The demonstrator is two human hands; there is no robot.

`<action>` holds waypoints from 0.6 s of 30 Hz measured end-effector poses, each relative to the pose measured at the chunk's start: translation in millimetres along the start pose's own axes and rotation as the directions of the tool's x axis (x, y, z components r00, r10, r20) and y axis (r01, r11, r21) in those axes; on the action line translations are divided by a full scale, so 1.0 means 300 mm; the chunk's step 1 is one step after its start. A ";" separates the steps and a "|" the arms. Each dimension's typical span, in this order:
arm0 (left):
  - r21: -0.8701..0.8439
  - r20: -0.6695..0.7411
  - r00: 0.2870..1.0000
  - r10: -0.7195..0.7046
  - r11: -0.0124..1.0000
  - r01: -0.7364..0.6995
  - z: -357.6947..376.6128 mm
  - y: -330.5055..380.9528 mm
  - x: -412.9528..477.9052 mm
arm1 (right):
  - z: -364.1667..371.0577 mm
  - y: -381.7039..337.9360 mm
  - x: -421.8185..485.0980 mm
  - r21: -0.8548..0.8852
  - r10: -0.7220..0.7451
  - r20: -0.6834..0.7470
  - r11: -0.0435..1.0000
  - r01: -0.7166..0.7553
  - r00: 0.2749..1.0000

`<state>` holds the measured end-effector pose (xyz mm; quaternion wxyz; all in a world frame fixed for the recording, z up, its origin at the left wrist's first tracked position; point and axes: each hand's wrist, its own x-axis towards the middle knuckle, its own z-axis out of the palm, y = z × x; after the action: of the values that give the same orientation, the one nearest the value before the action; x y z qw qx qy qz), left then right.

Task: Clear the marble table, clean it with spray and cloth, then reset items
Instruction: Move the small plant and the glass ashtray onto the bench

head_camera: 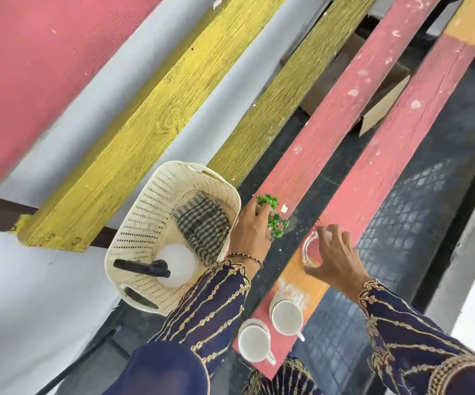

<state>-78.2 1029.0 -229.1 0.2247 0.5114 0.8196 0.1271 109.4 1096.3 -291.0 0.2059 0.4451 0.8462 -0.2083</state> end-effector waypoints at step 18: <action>0.128 0.046 0.996 0.077 0.988 -0.083 -0.150 0.012 -0.120 | -0.225 -0.234 -0.044 0.002 -0.296 -0.155 0.954 0.299 0.943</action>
<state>-84.3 999.4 -179.9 0.2022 0.5599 0.8003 0.0721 46.3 1087.5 -216.2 0.1007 0.3295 0.9143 -0.2127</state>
